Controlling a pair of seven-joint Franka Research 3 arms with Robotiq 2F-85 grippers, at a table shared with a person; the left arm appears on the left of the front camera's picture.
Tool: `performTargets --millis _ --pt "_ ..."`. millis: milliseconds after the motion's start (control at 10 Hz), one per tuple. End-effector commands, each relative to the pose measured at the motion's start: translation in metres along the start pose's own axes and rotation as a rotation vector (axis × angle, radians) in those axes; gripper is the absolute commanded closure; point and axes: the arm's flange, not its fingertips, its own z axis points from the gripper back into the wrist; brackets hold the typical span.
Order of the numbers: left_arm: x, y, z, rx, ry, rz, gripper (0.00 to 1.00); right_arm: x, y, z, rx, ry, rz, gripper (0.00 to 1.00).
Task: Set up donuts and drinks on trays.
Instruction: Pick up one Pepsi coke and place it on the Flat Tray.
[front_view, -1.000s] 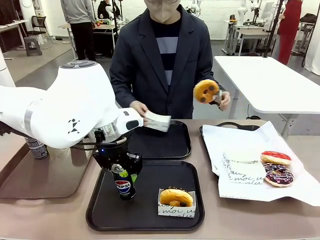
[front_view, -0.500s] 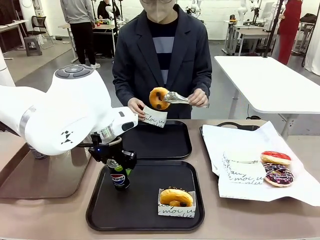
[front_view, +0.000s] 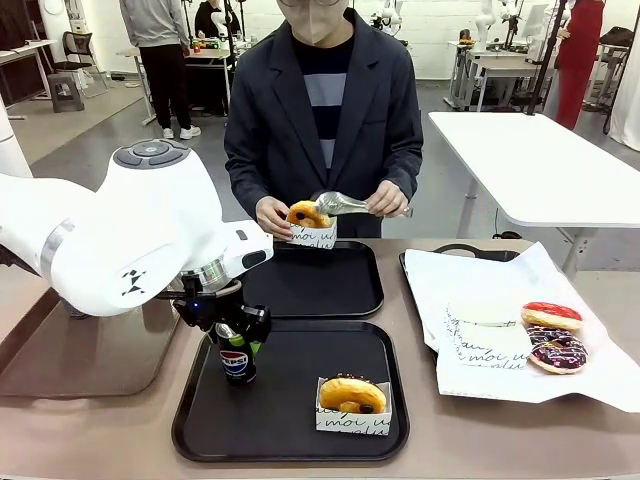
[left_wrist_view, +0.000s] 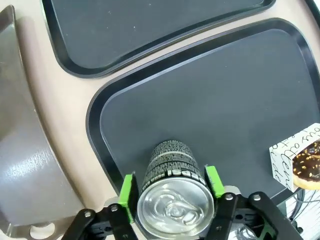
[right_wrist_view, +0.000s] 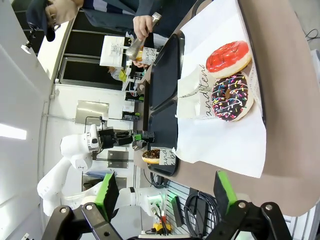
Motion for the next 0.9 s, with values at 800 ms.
performTargets --millis 800 --pt "-0.036 0.039 0.117 -0.030 -0.163 0.115 0.00 0.003 0.000 -0.001 0.025 -0.025 0.017 0.00"
